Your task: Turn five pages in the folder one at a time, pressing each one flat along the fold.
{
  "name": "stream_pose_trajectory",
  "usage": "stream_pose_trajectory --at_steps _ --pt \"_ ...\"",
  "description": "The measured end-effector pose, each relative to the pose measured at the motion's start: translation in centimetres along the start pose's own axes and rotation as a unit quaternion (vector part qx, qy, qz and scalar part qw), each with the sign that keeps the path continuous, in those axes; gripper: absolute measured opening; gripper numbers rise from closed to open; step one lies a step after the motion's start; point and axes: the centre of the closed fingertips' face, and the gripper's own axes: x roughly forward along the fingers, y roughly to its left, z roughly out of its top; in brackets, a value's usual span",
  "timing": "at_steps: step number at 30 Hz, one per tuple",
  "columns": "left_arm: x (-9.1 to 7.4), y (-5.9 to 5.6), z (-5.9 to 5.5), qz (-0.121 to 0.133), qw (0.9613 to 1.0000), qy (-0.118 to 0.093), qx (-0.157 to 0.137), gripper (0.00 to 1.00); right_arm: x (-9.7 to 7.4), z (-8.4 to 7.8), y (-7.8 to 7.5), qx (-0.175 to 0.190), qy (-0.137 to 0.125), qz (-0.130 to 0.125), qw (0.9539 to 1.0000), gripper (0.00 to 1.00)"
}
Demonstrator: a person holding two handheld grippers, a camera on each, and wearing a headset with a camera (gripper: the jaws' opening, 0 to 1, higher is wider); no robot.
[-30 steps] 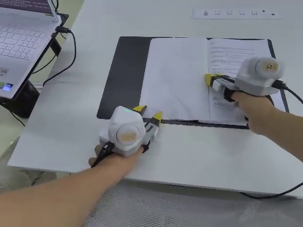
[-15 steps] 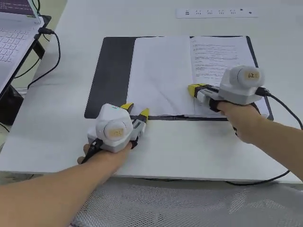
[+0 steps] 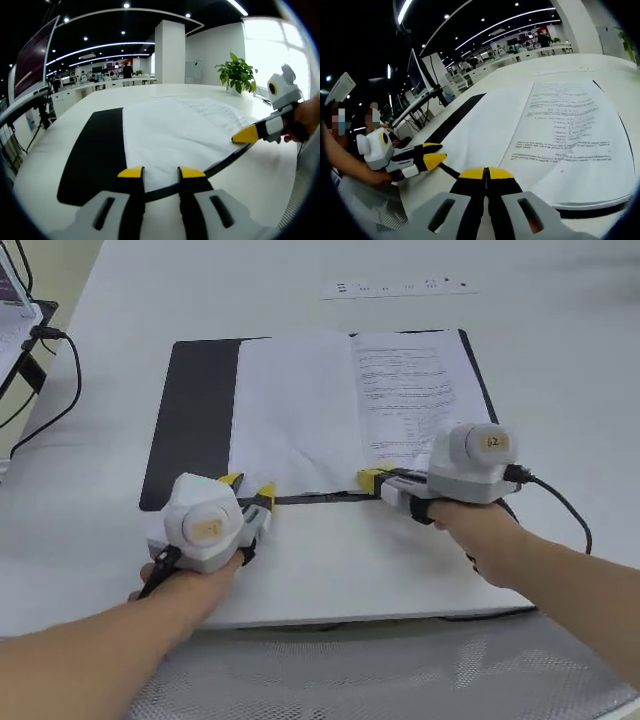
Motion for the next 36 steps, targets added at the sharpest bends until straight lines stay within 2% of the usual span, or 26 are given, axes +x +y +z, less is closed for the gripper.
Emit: stream_pose_trajectory --at_steps 2,3,4,6,8,10,12,14,15,16,17,18,19,20,21,22,24,25,27,28,30,31,33,34,36 --pt "0.0 0.0 0.0 0.0 1.0 0.001 -0.002 0.25 -0.3 -0.3 0.2 0.018 -0.001 0.003 0.9998 0.0" --pt "0.0 0.0 0.0 0.0 1.0 0.002 -0.002 0.25 -0.6 -0.7 0.4 0.052 0.001 0.006 0.9987 0.0" --pt "0.0 0.0 0.0 0.0 1.0 0.003 -0.002 0.25 -0.8 -0.9 0.5 0.062 0.005 0.009 0.998 0.0" --pt "0.0 0.0 0.0 0.001 1.0 0.008 0.0 0.25 -1.4 -2.0 0.8 0.058 0.034 0.014 0.9976 0.0" --pt "0.0 0.0 0.2 0.001 0.9999 0.014 0.001 0.25 -2.1 -1.8 1.9 0.043 0.029 0.028 0.9983 0.0" --pt "0.1 0.0 0.2 0.001 0.9997 0.024 0.002 0.25 -2.8 -1.2 2.5 0.053 0.02 0.032 0.9979 0.0" --pt "0.1 0.0 0.2 0.002 0.9994 0.034 -0.003 0.26 -3.8 0.2 3.4 0.069 -0.004 0.042 0.9967 0.0" --pt "0.1 -0.3 0.3 0.001 0.9982 0.056 -0.021 0.28 -4.9 1.3 4.1 0.074 -0.016 0.046 0.9961 0.0" --pt "0.1 -0.5 0.4 -0.001 0.9965 0.071 -0.044 0.3 -5.7 2.0 4.5 0.081 -0.024 0.05 0.9952 0.0" --pt "0.1 -0.7 0.5 -0.002 0.9947 0.081 -0.064 0.31 -6.1 2.4 4.9 0.093 -0.029 0.052 0.9938 0.0" --pt "-0.1 -1.0 0.4 -0.008 0.9906 0.102 -0.09 0.32 -6.6 2.7 5.2 0.113 -0.029 0.053 0.9918 0.0" --pt "-0.2 -1.1 0.8 -0.007 0.9882 0.105 -0.112 0.31 -7.5 3.0 5.5 0.136 -0.025 0.051 0.989 0.0" --pt "-0.5 -1.4 1.3 -0.013 0.9872 0.107 -0.118 0.28 -8.0 3.5 5.6 0.144 -0.036 0.049 0.9877 0.0" --pt "-1.0 -1.8 2.2 -0.02 0.9859 0.098 -0.134 0.23 -8.9 3.8 5.6 0.143 -0.039 0.039 0.9883 0.0" --pt "-1.4 -1.9 2.9 -0.021 0.9859 0.091 -0.139 0.2 -9.5 3.9 5.5 0.139 -0.036 0.028 0.9893 0.0" --pt "-2.1 -2.0 4.0 -0.021 0.9856 0.075 -0.15 0.2 -10.5 4.1 5.0 0.119 -0.034 0.0 0.9923 0.0" --pt "-3.5 -2.4 5.7 -0.022 0.9837 0.055 -0.17 0.24 -12.1 4.8 4.3 0.085 -0.048 -0.042 0.9944 0.0" --pt "-4.3 -2.6 6.2 -0.024 0.9822 0.053 -0.179 0.28 -12.9 5.0 4.0 0.085 -0.051 -0.058 0.9934 0.0" --pt "-5.9 -2.9 6.8 -0.022 0.9805 0.055 -0.187 0.31 -14.3 5.8 3.6 0.095 -0.073 -0.081 0.9896 0.0" --pt "-6.8 -3.1 7.1 -0.023 0.9805 0.053 -0.188 0.31 -15.2 6.1 3.2 0.088 -0.081 -0.096 0.9882 0.0" --pt "-7.4 -3.0 7.3 -0.023 0.9798 0.053 -0.191 0.33 -16.1 6.0 2.6 0.084 -0.078 -0.118 0.9865 0.0" --pt "-8.2 -3.1 7.6 -0.024 0.9795 0.048 -0.194 0.36 -17.0 6.1 2.3 0.077 -0.08 -0.134 0.9847 0.0" --pt "-9.5 -3.6 7.9 -0.025 0.9799 0.053 -0.191 0.42 -18.1 6.1 1.1 0.068 -0.081 -0.153 0.9826 0.0" --pt "-10.0 -3.8 8.1 -0.026 0.981 0.053 -0.185 0.46 -18.6 6.2 0.9 0.067 -0.085 -0.159 0.9814 0.01" --pt "-10.6 -3.5 8.2 -0.017 0.9867 0.052 -0.153 0.53 -19.4 6.2 0.6 0.065 -0.091 -0.163 0.9802 0.11"
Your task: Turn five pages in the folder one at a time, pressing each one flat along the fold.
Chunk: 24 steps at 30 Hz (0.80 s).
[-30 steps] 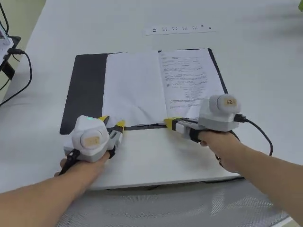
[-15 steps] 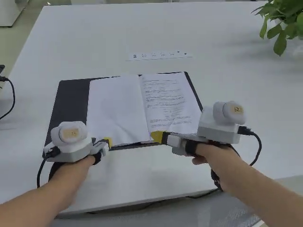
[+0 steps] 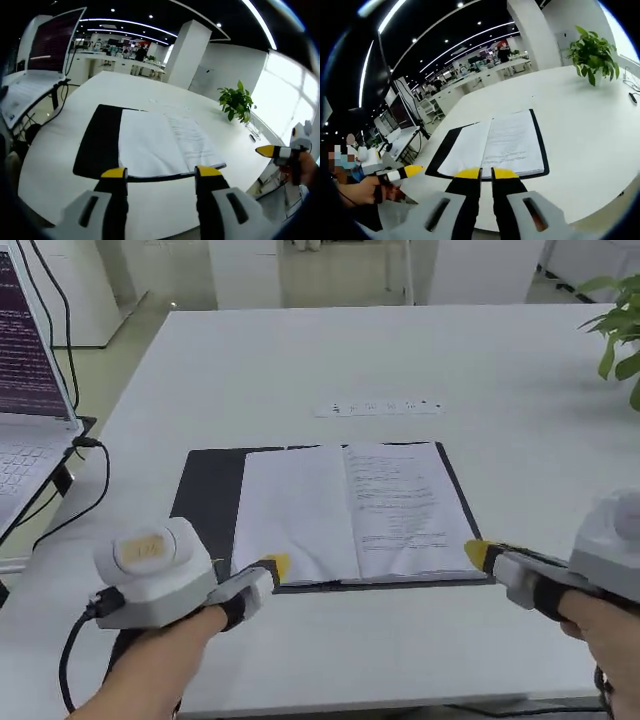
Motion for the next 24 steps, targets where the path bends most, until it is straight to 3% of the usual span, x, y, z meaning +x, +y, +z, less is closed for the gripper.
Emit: stream_pose_trajectory --at_steps 1,6,10,14,24 --pt "-0.5 0.0 0.2 0.005 0.9996 -0.001 0.027 0.58 -0.3 0.1 -0.4 0.0 -0.002 -0.004 1.0 0.17" --pt "-2.1 0.5 1.1 0.043 0.9951 -0.016 0.087 0.79 -0.9 0.3 -2.1 -0.033 -0.01 -0.026 0.9991 0.5" --pt "-2.8 0.8 1.5 0.062 0.9937 -0.024 0.091 0.99 -1.0 0.4 -2.6 -0.065 -0.022 -0.038 0.9969 0.76" --pt "-3.1 1.0 1.2 0.069 0.9938 -0.018 0.086 0.99 -0.7 0.2 -3.0 -0.084 -0.025 -0.042 0.9953 1.0" --pt "-3.5 1.0 0.7 0.074 0.9941 -0.013 0.078 0.99 -0.6 0.1 -3.2 -0.078 -0.026 -0.027 0.9963 1.0"
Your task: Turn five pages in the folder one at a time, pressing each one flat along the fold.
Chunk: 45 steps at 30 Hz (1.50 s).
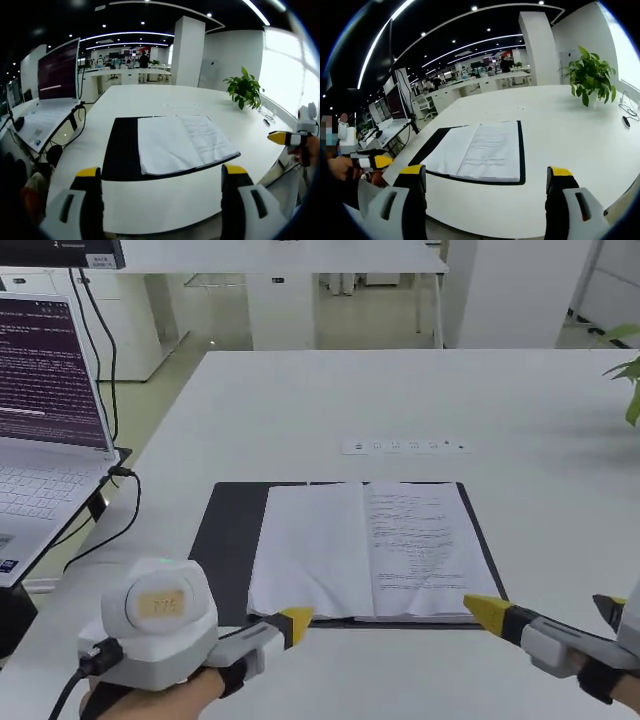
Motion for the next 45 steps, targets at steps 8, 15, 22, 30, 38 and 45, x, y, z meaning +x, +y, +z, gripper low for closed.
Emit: stream_pose_trajectory --at_steps 8,15,22,30,38,45 --pt "1.8 -1.5 0.3 -0.013 0.9997 0.003 0.018 0.99 -0.1 -0.3 0.0 0.006 0.001 0.007 1.0 0.98" --pt "4.0 -4.0 0.4 -0.039 0.9983 0.011 0.042 0.99 -0.2 -0.7 0.0 0.011 0.0 0.012 0.9999 0.96" --pt "6.0 -6.1 0.4 -0.062 0.9965 0.017 0.053 0.95 -0.6 -0.8 0.1 0.018 -0.008 0.012 0.9997 0.95" --pt "7.9 -8.4 -0.5 -0.085 0.993 0.035 0.074 0.91 -0.9 -1.1 -0.2 0.024 -0.009 0.006 0.9997 0.94" --pt "10.0 -11.6 -0.9 -0.129 0.9857 0.032 0.104 0.86 -1.1 -1.6 -0.5 0.03 -0.011 -0.002 0.9995 0.94" --pt "12.1 -14.9 -0.7 -0.171 0.9779 0.011 0.12 0.83 -1.3 -1.5 -0.7 0.033 -0.021 -0.012 0.9992 0.93"
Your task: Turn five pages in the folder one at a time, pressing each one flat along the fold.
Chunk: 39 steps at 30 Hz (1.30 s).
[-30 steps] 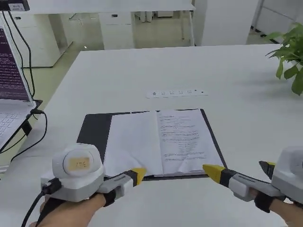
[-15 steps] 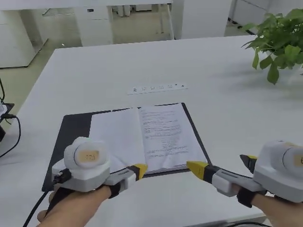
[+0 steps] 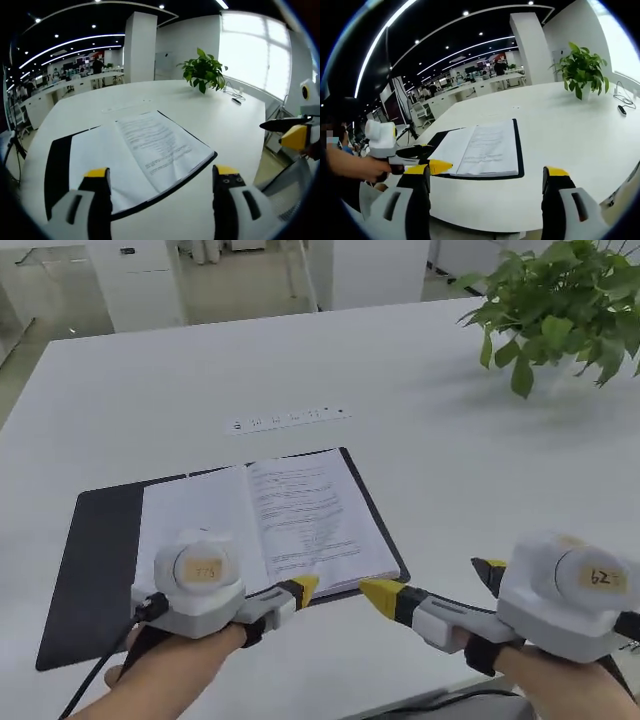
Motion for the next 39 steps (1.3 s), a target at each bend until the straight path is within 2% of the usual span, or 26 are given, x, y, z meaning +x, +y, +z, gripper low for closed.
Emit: stream_pose_trajectory --at_steps 10,19,24,30,34,39 --pt "4.3 -1.9 -0.2 -0.031 0.999 -0.007 0.031 0.77 -0.2 0.5 0.0 0.0 -0.013 -0.009 0.9999 0.9" --pt "8.5 -2.9 -1.0 -0.037 0.9977 -0.003 0.056 0.68 -0.3 0.5 0.1 0.004 -0.019 -0.021 0.9996 0.87" --pt "10.0 -3.0 -1.8 -0.035 0.9977 0.007 0.058 0.66 -0.5 0.6 0.0 0.006 -0.027 -0.03 0.9992 0.83" --pt "11.7 -3.1 -1.8 -0.028 0.9982 0.006 0.052 0.61 -0.7 1.1 -0.3 0.018 -0.041 -0.04 0.9982 0.8" --pt "12.6 -3.0 -2.5 -0.019 0.9984 0.018 0.05 0.58 -0.7 1.1 -0.4 0.022 -0.043 -0.044 0.9978 0.79" --pt "12.8 -2.9 -2.8 -0.01 0.9984 -0.003 0.056 0.57 -0.6 0.7 -0.5 0.026 -0.039 -0.048 0.9977 0.79"
